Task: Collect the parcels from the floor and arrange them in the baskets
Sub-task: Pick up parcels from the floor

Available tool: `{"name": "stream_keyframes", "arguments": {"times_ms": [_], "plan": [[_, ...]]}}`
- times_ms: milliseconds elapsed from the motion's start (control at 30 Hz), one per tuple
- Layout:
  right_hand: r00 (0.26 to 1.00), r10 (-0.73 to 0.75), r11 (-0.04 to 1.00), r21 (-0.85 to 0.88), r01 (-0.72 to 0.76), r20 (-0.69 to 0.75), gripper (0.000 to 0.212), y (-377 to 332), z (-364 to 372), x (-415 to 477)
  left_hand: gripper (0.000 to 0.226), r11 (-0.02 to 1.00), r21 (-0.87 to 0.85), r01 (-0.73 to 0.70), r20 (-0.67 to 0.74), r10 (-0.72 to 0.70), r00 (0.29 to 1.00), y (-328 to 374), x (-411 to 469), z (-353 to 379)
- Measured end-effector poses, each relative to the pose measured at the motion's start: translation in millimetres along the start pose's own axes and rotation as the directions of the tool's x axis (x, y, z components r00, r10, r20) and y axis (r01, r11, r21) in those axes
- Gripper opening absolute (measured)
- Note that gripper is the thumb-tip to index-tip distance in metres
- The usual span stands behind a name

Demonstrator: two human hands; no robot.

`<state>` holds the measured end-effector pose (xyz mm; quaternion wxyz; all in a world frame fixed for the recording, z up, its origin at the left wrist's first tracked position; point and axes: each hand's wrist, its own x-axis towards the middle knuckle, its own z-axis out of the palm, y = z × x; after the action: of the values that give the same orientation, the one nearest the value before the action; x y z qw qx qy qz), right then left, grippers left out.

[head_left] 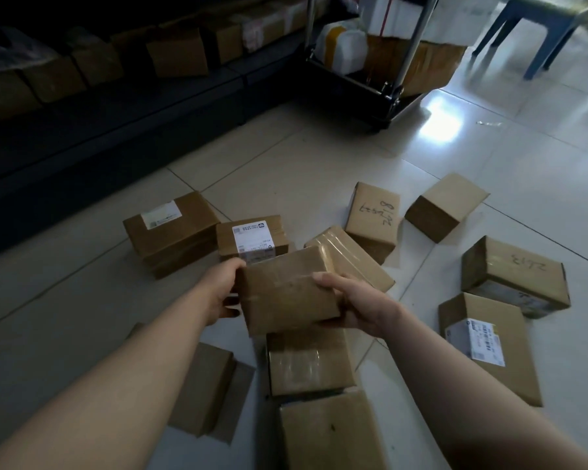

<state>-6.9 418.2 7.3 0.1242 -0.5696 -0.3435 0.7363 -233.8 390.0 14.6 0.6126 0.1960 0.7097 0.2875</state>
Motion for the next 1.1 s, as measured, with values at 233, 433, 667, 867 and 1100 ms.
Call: {"name": "stream_keyframes", "arguments": {"times_ms": [233,433,667,867,1100], "plan": [[0.982,0.186,0.937,-0.293,-0.189,-0.036,0.103,25.2,-33.3,-8.5,0.039,0.971,0.196,0.139,0.161,-0.171,0.972,-12.4,-1.2,13.2],[0.973,0.229,0.957,-0.182,-0.226,-0.006,0.116,35.1,-37.3,-10.9,0.075,0.943,0.237,0.234,0.077,-0.259,0.963,-42.9,12.6,27.3],[0.966,0.257,0.962,-0.089,-0.257,-0.016,0.117,52.1,-31.4,0.8,0.103,0.939,0.086,0.334,0.198,-0.344,0.918,-61.4,15.2,31.3],[0.980,0.190,0.978,-0.073,-0.194,-0.059,0.106,42.0,-16.2,21.8,0.084,0.982,0.045,0.185,0.157,-0.190,0.969,-47.6,26.5,20.9],[0.983,0.169,0.985,-0.014,-0.170,-0.068,0.059,-46.1,15.8,-15.6,0.072,0.993,0.010,0.117,0.170,-0.117,0.979,6.7,-37.3,-10.9]]}}
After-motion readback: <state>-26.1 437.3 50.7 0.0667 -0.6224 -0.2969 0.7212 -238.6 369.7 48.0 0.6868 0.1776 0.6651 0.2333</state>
